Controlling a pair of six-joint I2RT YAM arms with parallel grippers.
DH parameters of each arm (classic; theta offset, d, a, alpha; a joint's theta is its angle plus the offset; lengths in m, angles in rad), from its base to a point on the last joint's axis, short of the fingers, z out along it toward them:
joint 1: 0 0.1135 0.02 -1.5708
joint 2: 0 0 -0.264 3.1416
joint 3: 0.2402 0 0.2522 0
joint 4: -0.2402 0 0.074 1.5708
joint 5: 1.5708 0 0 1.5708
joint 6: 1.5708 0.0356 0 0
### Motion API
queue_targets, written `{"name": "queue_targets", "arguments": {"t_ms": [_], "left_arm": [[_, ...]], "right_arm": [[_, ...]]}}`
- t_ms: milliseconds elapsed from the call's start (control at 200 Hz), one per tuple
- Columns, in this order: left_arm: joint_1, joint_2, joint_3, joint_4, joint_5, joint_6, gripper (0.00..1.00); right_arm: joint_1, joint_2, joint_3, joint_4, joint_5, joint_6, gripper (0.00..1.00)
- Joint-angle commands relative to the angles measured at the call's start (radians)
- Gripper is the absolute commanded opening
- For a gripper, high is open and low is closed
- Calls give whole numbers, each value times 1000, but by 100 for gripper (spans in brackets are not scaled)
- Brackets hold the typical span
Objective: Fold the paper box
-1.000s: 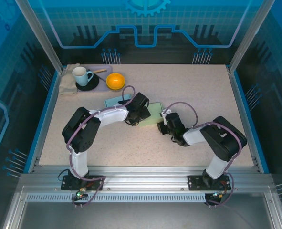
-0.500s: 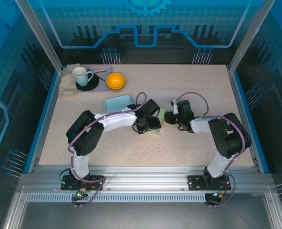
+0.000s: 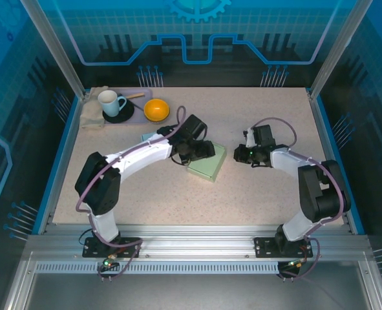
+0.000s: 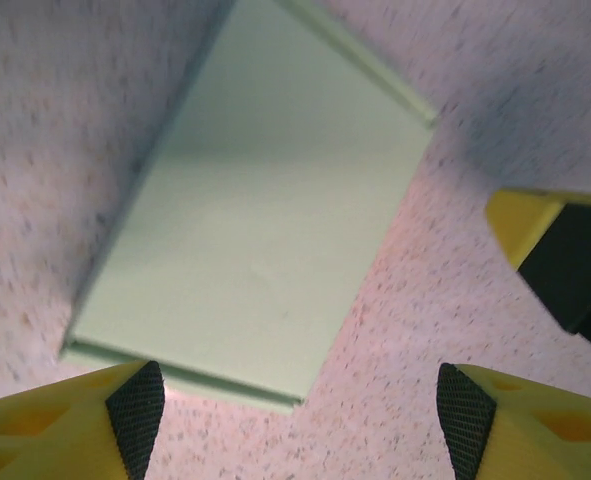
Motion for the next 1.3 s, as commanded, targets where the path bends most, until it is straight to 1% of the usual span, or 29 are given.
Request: {"name": "queue_targets", "arguments": {"t_ms": [0,90,200,315,435,525,745,905,980,1105,1170,1210,1296], "left_arm": [[64,39,34,35,51,153,76],[90,99,87,50,56,240,78],[94,191,173,38,38,331,80],[95,268,244,14,23,362,80],[94,309,270,14,-8,372,80],[94,331,273,26,0,370,80],[89,377,266,72,87,356,79],[66,416,282,121,224,338,74],[40,427,285,158,289,321,74],[3,447,272,265,437,257,74],[-11,451,272,302,475,231,73],[-17,451,279,302,481,222,73],[-16,448,307,237,430,230,74]], "right_arm": [[-20,43,80,-114,-96,11,0],[-20,78,109,-127,-109,8,0],[-20,131,132,-125,-119,8,0],[-24,181,135,-98,-150,16,0],[-26,223,138,-61,-176,21,0],[-27,256,150,-39,-205,22,0],[-28,311,184,2,-244,10,0],[-25,349,211,56,-306,10,0],[-21,359,210,119,-369,19,0],[-12,369,199,242,-516,49,0],[2,355,207,223,-520,19,0],[10,343,214,191,-499,-8,0],[11,321,216,131,-437,-22,0]]}}
